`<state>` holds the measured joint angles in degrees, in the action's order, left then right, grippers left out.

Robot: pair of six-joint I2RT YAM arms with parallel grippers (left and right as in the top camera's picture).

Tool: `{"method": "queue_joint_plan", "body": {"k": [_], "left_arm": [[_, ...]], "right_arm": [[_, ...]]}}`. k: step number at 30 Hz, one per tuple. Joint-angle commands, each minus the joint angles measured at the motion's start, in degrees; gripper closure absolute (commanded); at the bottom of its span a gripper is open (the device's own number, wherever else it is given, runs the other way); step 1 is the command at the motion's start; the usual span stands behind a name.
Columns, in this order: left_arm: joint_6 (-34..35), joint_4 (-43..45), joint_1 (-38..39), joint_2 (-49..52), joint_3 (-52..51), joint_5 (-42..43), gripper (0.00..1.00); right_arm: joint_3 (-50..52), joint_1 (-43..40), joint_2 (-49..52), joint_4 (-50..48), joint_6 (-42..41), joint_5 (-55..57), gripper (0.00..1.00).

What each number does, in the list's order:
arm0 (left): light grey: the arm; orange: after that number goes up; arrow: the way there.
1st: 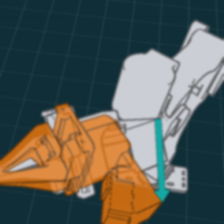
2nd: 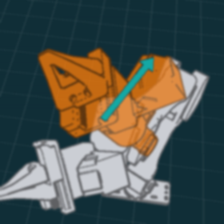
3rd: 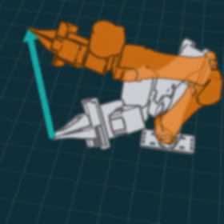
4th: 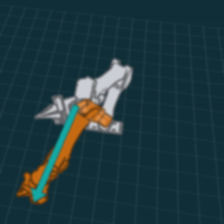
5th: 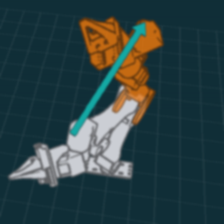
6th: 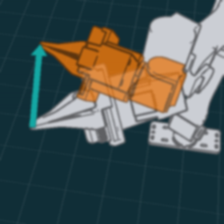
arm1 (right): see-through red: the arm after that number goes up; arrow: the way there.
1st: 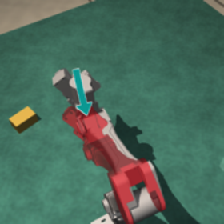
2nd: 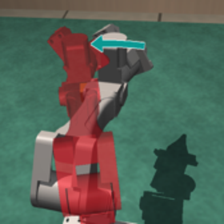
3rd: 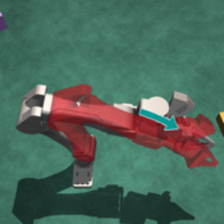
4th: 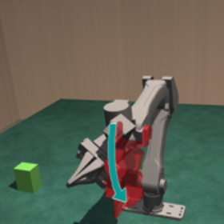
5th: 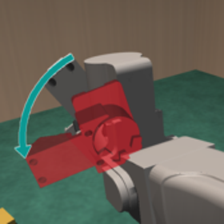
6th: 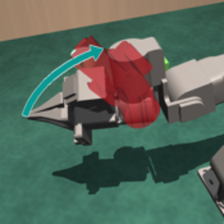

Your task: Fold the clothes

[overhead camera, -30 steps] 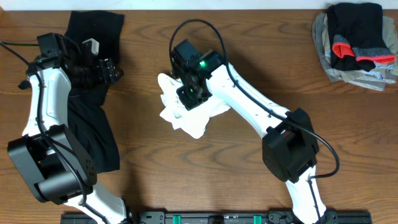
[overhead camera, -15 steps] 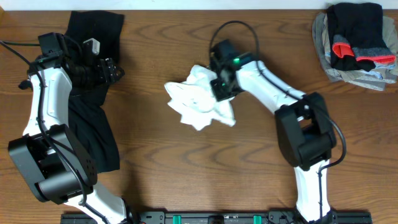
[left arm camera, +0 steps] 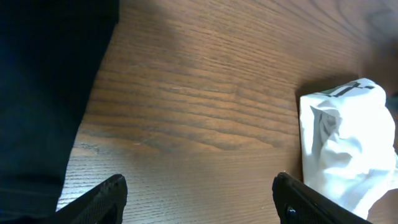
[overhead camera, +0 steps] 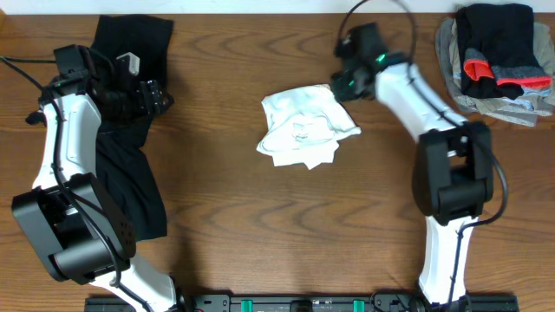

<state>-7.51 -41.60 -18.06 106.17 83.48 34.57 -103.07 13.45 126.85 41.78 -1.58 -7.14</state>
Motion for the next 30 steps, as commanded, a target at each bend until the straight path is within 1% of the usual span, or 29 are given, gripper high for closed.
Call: {"method": "queue_joint_plan", "body": {"k": [1, 3, 5, 6, 8, 9, 10, 12, 13, 15, 17, 21, 22, 23, 24, 26, 28, 30], "left_arm": [[-0.1, -0.1, 1.0, -0.2, 0.2, 0.6, 0.24], [-0.1, -0.2, 1.3, -0.2, 0.2, 0.6, 0.23], [-0.1, -0.1, 1.7, -0.2, 0.2, 0.6, 0.24], [-0.1, 0.1, 1.8, -0.2, 0.2, 0.6, 0.23], [-0.1, 0.3, 1.8, -0.2, 0.2, 0.6, 0.23], [-0.1, 0.4, 1.8, -0.2, 0.2, 0.6, 0.23], [-0.1, 0.5, 1.7, -0.2, 0.2, 0.6, 0.23], [-0.1, 0.5, 1.7, -0.2, 0.2, 0.3, 0.23], [-0.1, 0.5, 1.7, -0.2, 0.2, 0.0, 0.23], [-0.1, 0.5, 1.7, -0.2, 0.2, -1.6, 0.23], [-0.1, 0.5, 1.7, -0.2, 0.2, -1.8, 0.23], [-0.1, 0.5, 1.7, -0.2, 0.2, -2.0, 0.23], [-0.1, 0.5, 1.7, -0.2, 0.2, -2.1, 0.23], [-0.1, 0.5, 1.7, -0.2, 0.2, -2.2, 0.23], [-0.1, 0.5, 1.7, -0.2, 0.2, -2.2, 0.23], [-0.1, 0.6, 1.7, -0.2, 0.2, -2.2, 0.23], [-0.1, 0.7, 1.7, -0.2, 0.2, -2.2, 0.23], [-0.1, 0.8, 1.7, -0.2, 0.2, -2.2, 0.23]], "right_arm": [[-11.7, -1.6, -0.6, 8.6, 0.4, -5.4, 0.52], [-18.3, -1.3, -0.6, 17.3, 0.7, -7.0, 0.5], [-23.3, -0.2, -0.6, 24.5, 3.1, -7.5, 0.49], [-25.1, 0.6, -0.6, 27.7, 4.8, -7.5, 0.47], [-26.6, 2.2, -0.6, 32.7, 6.4, -7.2, 0.41], [-26.6, 3.1, -0.6, 34.9, 5.7, -6.6, 0.32], [-26.5, 3.9, -0.6, 37.1, 1.9, -5.6, 0.28], [-25.2, 5.6, -0.6, 40.0, -5.9, -5.1, 0.29], [-24.4, 6.6, -0.6, 41.1, -10.6, -5.0, 0.32], [-22.8, 8.7, -0.6, 42.2, -19.8, -4.7, 0.41], [-20.8, 10.6, -0.6, 41.7, -24.3, -4.4, 0.43], [-16.5, 14.1, -0.6, 41.9, -40.3, 1.4, 0.47], [-15.7, 14.6, -0.6, 42.6, -45.1, 2.4, 0.41], [-15.0, 14.9, -0.6, 43.1, -48.6, 2.6, 0.32], [-13.6, 15.3, -0.6, 43.5, -53.6, 2.6, 0.29], [-11.3, 16.0, -0.6, 43.5, -59.4, 2.7, 0.23], [-8.8, 16.3, -0.6, 42.0, -63.0, 2.6, 0.17], [-5.9, 16.4, -0.6, 38.5, -64.7, 2.6, 0.15]]}}
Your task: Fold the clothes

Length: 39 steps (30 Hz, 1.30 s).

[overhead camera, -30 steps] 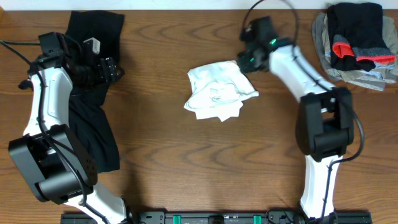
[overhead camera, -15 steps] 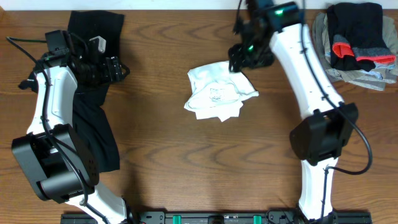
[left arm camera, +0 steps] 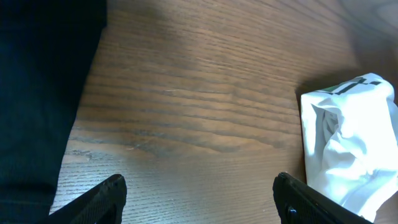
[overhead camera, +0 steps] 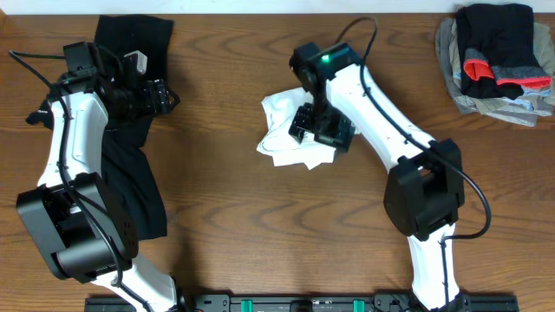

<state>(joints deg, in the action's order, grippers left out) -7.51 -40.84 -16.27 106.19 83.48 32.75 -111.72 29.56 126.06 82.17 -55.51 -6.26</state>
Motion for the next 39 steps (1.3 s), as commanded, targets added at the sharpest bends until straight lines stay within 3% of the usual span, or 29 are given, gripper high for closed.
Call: {"method": "queue_joint_plan", "body": {"k": [1, 7, 14, 15, 17, 18, 20, 32, 34, 36, 39], "left_arm": [[-0.1, 0.0, -0.1, -0.2, 0.2, -0.4, 0.23], [-0.1, 0.0, -0.1, -0.2, 0.2, -0.4, 0.23], [-0.1, -0.1, -0.1, -0.2, 0.2, -0.4, 0.23], [-0.1, -0.1, -0.1, -0.2, 0.2, -0.4, 0.23], [-0.1, 0.0, -0.1, -0.2, 0.2, -0.4, 0.23], [-0.1, -0.1, -0.1, -0.2, 0.2, -0.4, 0.23], [-0.1, -0.1, -0.1, -0.2, 0.2, -0.4, 0.23], [-0.1, 0.0, -0.1, -0.2, 0.2, -0.4, 0.23], [-0.1, 0.0, -0.1, -0.2, 0.2, -0.4, 0.23], [-0.1, 0.0, -0.1, -0.2, 0.2, -0.4, 0.23], [-0.1, -0.1, -0.1, -0.2, 0.2, -0.4, 0.23]], "right_arm": [[4.2, 0.2, 0.2, -4.1, -11.4, 1.5, 0.15], [11.7, 0.4, 0.2, -19.3, -14.7, -0.4, 0.16], [15.1, 1.7, 0.2, -23.2, -19.0, -2.3, 0.19], [15.3, 2.1, 0.2, -22.7, -19.0, -2.1, 0.21], [15.3, 2.8, 0.2, -20.9, -18.3, -1.4, 0.34], [15.3, 2.9, 0.2, -20.4, -16.7, -0.7, 0.4], [15.3, 2.7, 0.2, -19.4, -12.5, 1.9, 0.41], [15.3, -10.1, 0.2, -22.8, 23.0, 14.3, 0.41], [15.3, -12.6, 0.2, -26.5, 30.1, 14.2, 0.36], [15.2, -15.1, 0.2, -29.4, 38.1, 9.7, 0.16], [14.8, -18.6, 0.2, -29.2, 40.1, 1.6, 0.02]]}}
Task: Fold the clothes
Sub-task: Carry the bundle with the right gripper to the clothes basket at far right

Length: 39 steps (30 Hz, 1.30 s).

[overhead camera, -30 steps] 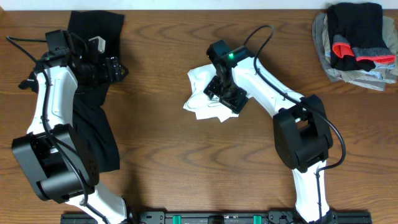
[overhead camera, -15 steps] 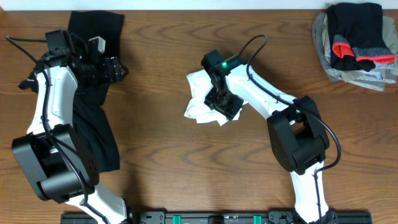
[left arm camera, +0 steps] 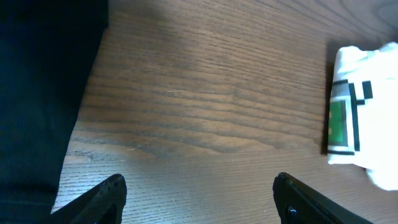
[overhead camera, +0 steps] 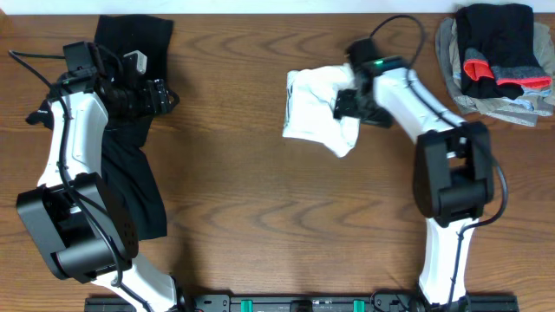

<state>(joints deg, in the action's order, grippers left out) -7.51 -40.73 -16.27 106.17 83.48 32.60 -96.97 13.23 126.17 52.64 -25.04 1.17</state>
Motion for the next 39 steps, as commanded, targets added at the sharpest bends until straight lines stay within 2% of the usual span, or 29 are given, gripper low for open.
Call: {"method": "queue_joint_plan", "body": {"k": [1, 5, 8, 11, 14, 16, 18, 21, 26, 28, 31, 33, 34, 38, 39], "left_arm": [[-0.1, -0.3, -0.1, -0.2, 0.2, -0.3, 0.23], [-0.1, -0.3, -0.1, -0.2, 0.2, -0.3, 0.23], [-0.1, -0.3, -0.1, -0.2, 0.2, -0.3, 0.23], [-0.1, -0.3, -0.1, -0.2, 0.2, -0.3, 0.23], [-0.1, -0.4, -0.1, -0.2, 0.2, -0.3, 0.23], [-0.1, -0.4, -0.1, -0.2, 0.2, -0.3, 0.23], [-0.1, -0.4, -0.1, -0.2, 0.2, -0.3, 0.23], [-0.1, -0.4, -0.1, -0.2, 0.2, -0.3, 0.23], [-0.1, -0.8, -0.1, -0.2, 0.2, -0.3, 0.23], [-0.1, -0.8, 0.0, -0.2, 0.2, -0.3, 0.23], [-0.1, -0.8, 0.0, -0.2, 0.2, -0.3, 0.23], [-0.1, -0.8, 0.0, -0.2, 0.2, -0.3, 0.23], [-0.1, -0.8, 0.0, -0.2, 0.2, -0.3, 0.23], [-0.1, -0.8, 0.0, -0.2, 0.2, -0.3, 0.23], [-0.1, -0.8, 0.0, -0.2, 0.2, -0.3, 0.23]], "right_arm": [[0.1, -3.4, 0.1, 0.6, 9.2, -8.3, 0.02], [0.1, -6.4, 0.1, 0.2, 7.8, -14.4, 0.02], [0.1, -7.0, 0.1, -1.4, 7.7, -17.8, 0.09], [0.1, -6.6, 0.1, -3.7, 6.7, -19.7, 0.22], [0.2, -5.6, 0.2, -5.3, 5.0, -19.7, 0.47], [0.3, -4.6, 0.2, -6.1, 4.3, -19.6, 0.56], [0.3, -3.8, 0.2, -6.2, 4.2, -19.1, 0.56], [0.5, -3.2, 0.5, -6.2, 3.8, -17.7, 0.5], [2.7, -3.2, 0.6, -7.8, 3.9, -15.4, 0.39], [4.7, -3.2, 0.6, -9.9, 4.6, -14.4, 0.32], [8.7, -3.1, 0.6, -14.0, 4.7, -13.0, 0.32], [11.0, -3.1, 0.6, -16.3, 4.5, -13.1, 0.4], [12.2, -3.1, 0.6, -17.6, 4.5, -13.2, 0.48], [13.3, -3.1, 0.6, -18.8, 4.5, -13.4, 0.91], [13.1, -3.2, 0.6, -18.9, 4.3, -13.7, 0.99]]}}
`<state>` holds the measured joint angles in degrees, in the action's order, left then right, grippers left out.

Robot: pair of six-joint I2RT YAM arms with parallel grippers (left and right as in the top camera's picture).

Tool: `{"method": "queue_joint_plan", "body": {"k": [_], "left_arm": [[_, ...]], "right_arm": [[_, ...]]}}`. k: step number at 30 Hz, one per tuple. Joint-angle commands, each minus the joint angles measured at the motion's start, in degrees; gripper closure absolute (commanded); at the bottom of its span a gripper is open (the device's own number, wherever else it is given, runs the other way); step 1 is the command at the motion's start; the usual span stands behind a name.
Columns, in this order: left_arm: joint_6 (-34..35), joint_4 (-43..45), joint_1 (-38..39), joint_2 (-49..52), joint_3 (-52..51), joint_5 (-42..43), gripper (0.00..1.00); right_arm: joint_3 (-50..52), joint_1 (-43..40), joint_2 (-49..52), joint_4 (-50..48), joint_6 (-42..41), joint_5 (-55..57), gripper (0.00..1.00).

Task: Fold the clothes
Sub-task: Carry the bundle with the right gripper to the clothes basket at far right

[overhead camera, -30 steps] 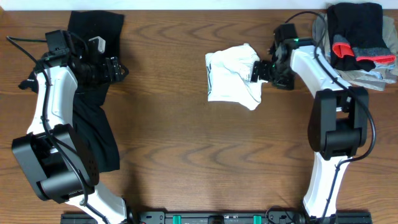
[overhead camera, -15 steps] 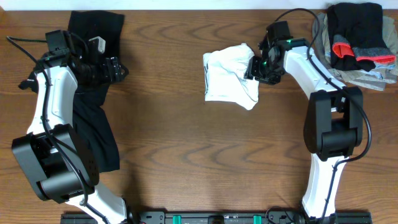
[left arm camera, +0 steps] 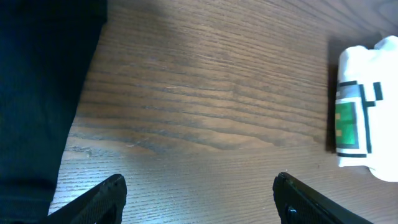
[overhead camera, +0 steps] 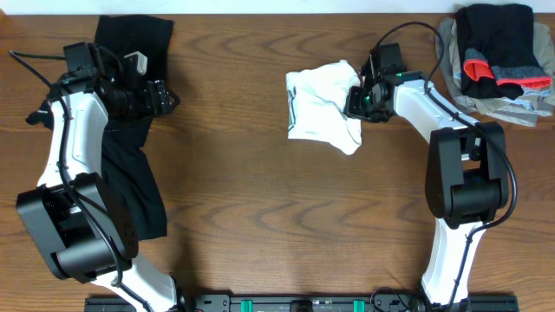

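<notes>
A bunched white garment (overhead camera: pixel 319 108) lies on the wooden table (overhead camera: pixel 234 217) right of the middle. In the left wrist view the white garment (left arm camera: pixel 373 155) shows a green and grey print. My right gripper (overhead camera: pixel 361 98) sits at its right edge and looks shut on the cloth; its fingertips are hard to make out. A long black garment (overhead camera: pixel 130 173) stretches down the left side, seen as dark cloth (left arm camera: pixel 37 93) from the left wrist. My left gripper (overhead camera: pixel 166 95) (left arm camera: pixel 199 196) hangs open over bare wood beside it, holding nothing.
A pile of folded clothes (overhead camera: pixel 499 56) in black, red and grey sits at the far right corner. Bare wood lies between the black garment and the white one, and across the front half of the table.
My right arm has swung its wrist to the right, and the white garment has shifted slightly right and back with it. The left arm has not moved.
The white garment lay crumpled at the middle with my right gripper behind it. Then the right gripper was down on the cloth. Later the garment sat further right, bunched tighter, held at its right edge, where it stays now. The left gripper stayed open throughout.
</notes>
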<state>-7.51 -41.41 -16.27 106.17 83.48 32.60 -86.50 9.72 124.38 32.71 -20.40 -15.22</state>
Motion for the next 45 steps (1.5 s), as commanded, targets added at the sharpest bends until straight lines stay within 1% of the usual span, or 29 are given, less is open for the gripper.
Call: {"method": "queue_joint_plan", "body": {"k": [1, 3, 7, 10, 12, 15, 18, 22, 28, 32, 38, 42, 45], "left_arm": [[-0.1, -0.1, 0.0, -0.2, 0.2, -0.3, 0.23], [-0.1, -0.1, 0.0, -0.2, 0.2, -0.3, 0.23], [-0.1, -0.1, 0.0, -0.2, 0.2, -0.3, 0.23], [-0.1, -0.1, 0.0, -0.2, 0.2, -0.3, 0.23], [-0.1, -0.1, 0.0, -0.2, 0.2, -0.3, 0.23], [-0.1, -0.1, 0.0, -0.2, 0.2, -0.3, 0.23], [-0.1, -0.1, 0.0, -0.2, 0.2, -0.3, 0.23], [-0.1, -0.1, 0.0, -0.2, 0.2, -0.3, 0.23], [-0.1, -0.1, 0.0, -0.2, 0.2, -0.3, 0.23], [-0.1, -0.1, 0.0, -0.2, 0.2, -0.3, 0.23], [-0.1, -0.1, 0.0, -0.2, 0.2, -0.3, 0.23], [-0.1, -0.1, 0.0, -0.2, 0.2, -1.5, 0.23], [-0.1, -0.1, 0.0, -0.2, 0.2, -2.0, 0.23]], "right_arm": [[2.2, 0.1, 2.3, 1.1, -0.3, 1.8, 0.99], [1.3, -0.5, 2.2, 1.1, 0.5, -1.3, 0.99], [-2.5, -2.9, 0.8, 1.5, 4.7, -13.1, 0.99], [-5.6, -5.3, -1.5, 1.8, 4.7, -19.9, 0.99], [-7.3, -6.6, -3.6, 1.8, 4.6, -22.0, 0.99], [-9.5, -8.2, -7.6, 1.7, 4.6, -22.0, 0.99], [-10.9, -9.5, -11.6, 0.8, 4.4, -20.2, 0.99], [-11.1, -11.6, -17.0, -4.5, -2.4, -13.3, 0.99], [-11.1, -15.6, -21.6, -13.7, -9.4, -4.7, 0.99], [-11.1, -19.4, -21.7, -17.5, -14.1, 1.8, 0.99], [-11.1, -22.8, -20.7, -21.9, -14.3, 12.9, 0.99], [-11.1, -24.7, -19.1, -26.9, -14.8, 13.6, 0.99], [-11.1, -26.2, -16.9, -29.9, -19.2, 13.7, 0.99]]}}
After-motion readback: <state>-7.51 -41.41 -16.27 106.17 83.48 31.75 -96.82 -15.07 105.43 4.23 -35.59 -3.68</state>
